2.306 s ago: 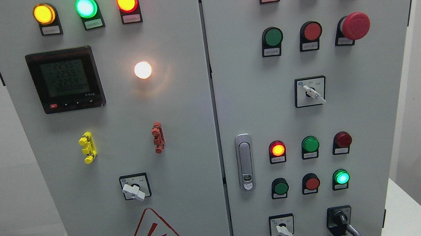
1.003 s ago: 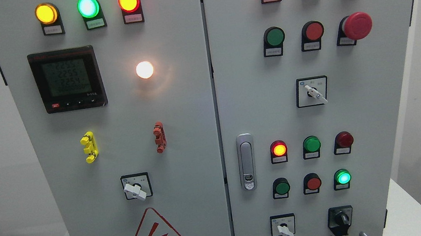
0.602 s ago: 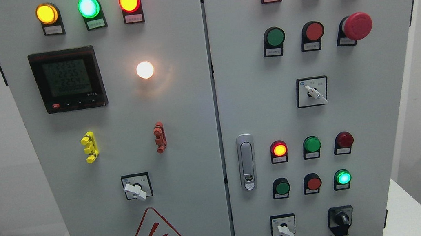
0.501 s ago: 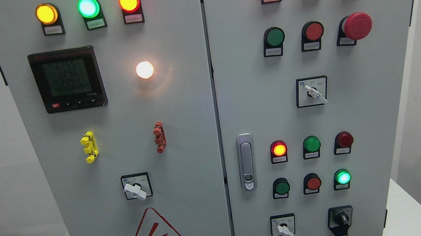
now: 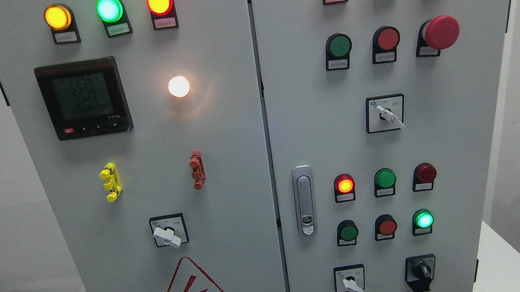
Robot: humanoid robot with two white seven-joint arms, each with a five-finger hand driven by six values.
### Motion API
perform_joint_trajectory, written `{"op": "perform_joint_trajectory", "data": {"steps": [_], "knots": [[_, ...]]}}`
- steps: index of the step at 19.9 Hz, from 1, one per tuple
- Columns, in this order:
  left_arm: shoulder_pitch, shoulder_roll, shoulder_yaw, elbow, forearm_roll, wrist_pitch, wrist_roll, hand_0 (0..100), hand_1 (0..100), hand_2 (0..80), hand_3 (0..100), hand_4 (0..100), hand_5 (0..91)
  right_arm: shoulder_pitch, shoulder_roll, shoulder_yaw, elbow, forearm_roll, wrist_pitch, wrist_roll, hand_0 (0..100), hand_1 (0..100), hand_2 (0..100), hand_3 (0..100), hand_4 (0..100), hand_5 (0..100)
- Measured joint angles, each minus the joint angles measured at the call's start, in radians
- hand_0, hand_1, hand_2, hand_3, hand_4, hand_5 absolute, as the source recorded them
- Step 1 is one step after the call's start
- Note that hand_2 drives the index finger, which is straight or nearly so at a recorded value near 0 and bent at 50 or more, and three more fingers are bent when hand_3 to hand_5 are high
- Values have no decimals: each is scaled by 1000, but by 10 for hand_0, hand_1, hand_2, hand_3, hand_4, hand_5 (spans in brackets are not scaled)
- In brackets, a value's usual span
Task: Trip black knob to open circuit
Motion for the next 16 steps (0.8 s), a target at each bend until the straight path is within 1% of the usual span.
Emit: {"op": "perform_joint_trajectory", "data": {"steps": [1, 2, 3, 5, 6, 7, 9, 12, 14, 16], "knots": [[0, 0, 0, 0, 0, 0, 0, 120, 389, 0, 0, 0, 0, 2, 3, 1, 0, 0, 0, -1, 3, 37, 0, 464, 374, 301], [0, 0, 0, 0, 0, 0, 0, 120, 389, 0, 0, 0, 0, 4, 4, 1, -1, 0, 0, -1, 0, 24, 0, 430, 346, 262], [0, 0, 0, 0, 0, 0, 0, 120, 389, 0, 0, 0, 0, 7, 7, 2, -1, 0, -1, -3, 0, 14, 0, 387, 306, 207], [0, 0, 0, 0, 0, 0, 0, 120, 389, 0, 0, 0, 0, 15, 10, 3, -2, 0, -5, -4, 0, 8, 0, 320, 244, 132], [0, 0, 0, 0, 0, 0, 0, 120, 389, 0, 0, 0, 0, 18, 11, 4, -2, -1, -6, -1, 0, 5, 0, 268, 194, 81], [0, 0, 0, 0, 0, 0, 0, 120, 389, 0, 0, 0, 0, 20, 12, 4, -2, -1, -8, 0, 0, 3, 0, 259, 183, 69], [0, 0, 0, 0, 0, 0, 0, 120, 389, 0, 0, 0, 0, 23, 12, 5, -2, -1, -12, 1, 0, 0, 0, 209, 125, 6], [0, 0, 0, 0, 0, 0, 0, 120, 389, 0, 0, 0, 0, 24, 12, 7, -2, -1, -20, 1, 0, 0, 0, 152, 59, 0], [0, 0, 0, 0, 0, 0, 0, 120, 389, 0, 0, 0, 0, 28, 12, 10, -2, -1, -24, 3, 0, 0, 0, 84, 3, 0], [0, 0, 0, 0, 0, 0, 0, 120, 389, 0, 0, 0, 0, 29, 12, 10, -2, -1, -26, 3, 0, 0, 0, 53, 0, 0]]}}
